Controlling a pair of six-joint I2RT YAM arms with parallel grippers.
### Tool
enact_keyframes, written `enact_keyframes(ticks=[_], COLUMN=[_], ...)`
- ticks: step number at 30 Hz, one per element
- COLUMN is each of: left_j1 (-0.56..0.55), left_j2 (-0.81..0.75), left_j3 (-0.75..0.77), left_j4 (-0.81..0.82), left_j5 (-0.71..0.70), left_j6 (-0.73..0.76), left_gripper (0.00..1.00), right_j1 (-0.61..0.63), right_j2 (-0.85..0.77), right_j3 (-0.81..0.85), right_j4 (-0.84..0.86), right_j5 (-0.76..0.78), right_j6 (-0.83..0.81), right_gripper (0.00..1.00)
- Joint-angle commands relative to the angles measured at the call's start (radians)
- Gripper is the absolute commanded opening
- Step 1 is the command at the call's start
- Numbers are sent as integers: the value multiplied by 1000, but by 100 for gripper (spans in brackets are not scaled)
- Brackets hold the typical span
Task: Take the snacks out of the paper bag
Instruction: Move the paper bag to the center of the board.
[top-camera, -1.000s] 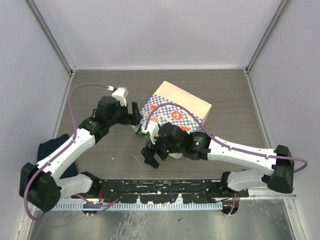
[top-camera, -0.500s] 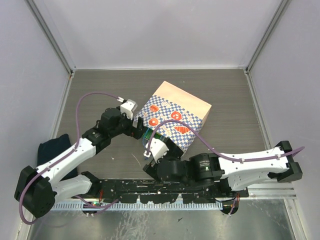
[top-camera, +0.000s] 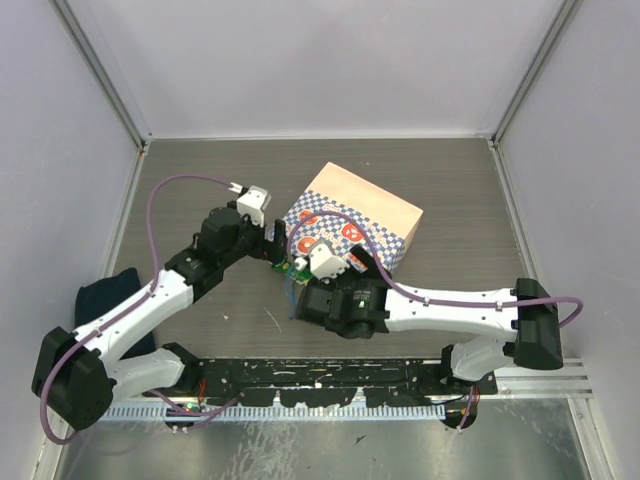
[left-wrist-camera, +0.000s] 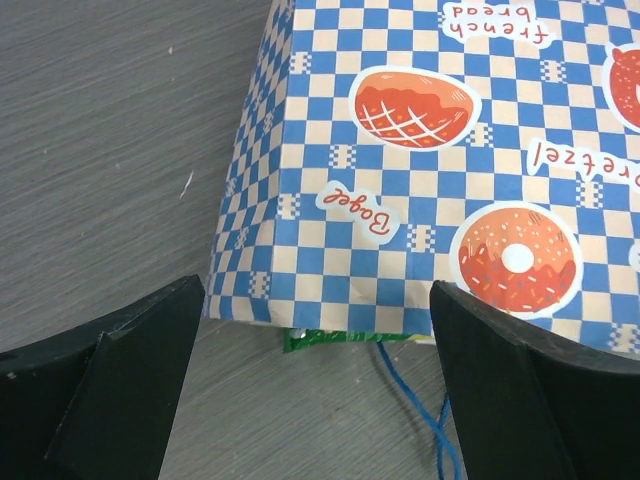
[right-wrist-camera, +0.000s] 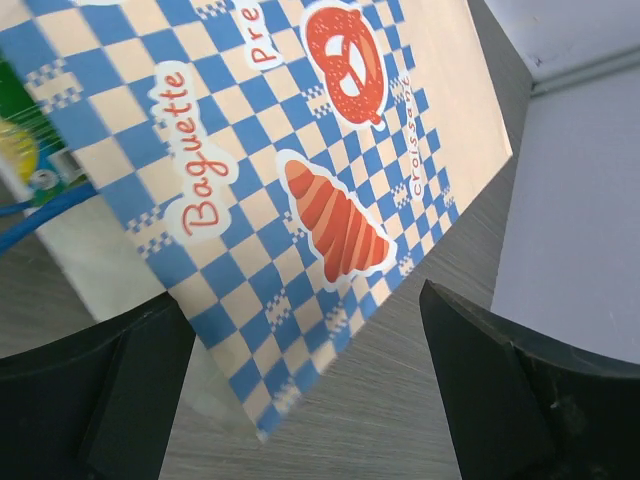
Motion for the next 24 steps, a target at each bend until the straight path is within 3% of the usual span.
enact_keyframes(ticks=[1,4,12,14,18,24], left_j1=[16,38,126,132,143,155], left_j2=[51,98,273,322,447,587], left_j3=[108,152,265,309,408,516], left_j4=[37,34,45,40,42,109], left_j5=[67,89,253,311,394,420], left_j6=[-63,-124,-263,-282,-344,-437], left_gripper=[98,98,98,98,100,98], right_j1=[-96,-135,-191,-207,-255,-411], right_j2=[-61,-54,-8,-5,11,37], right_j3=[-7,-14,-79,-87,-104,-106], right_j4=[99,176,360,405,493,622], right_j5=[30,30,12,16,25,-27], right_j6=[-107,-187,-315,-331,-393,-489], right_gripper=[94,83,31,22,11,8])
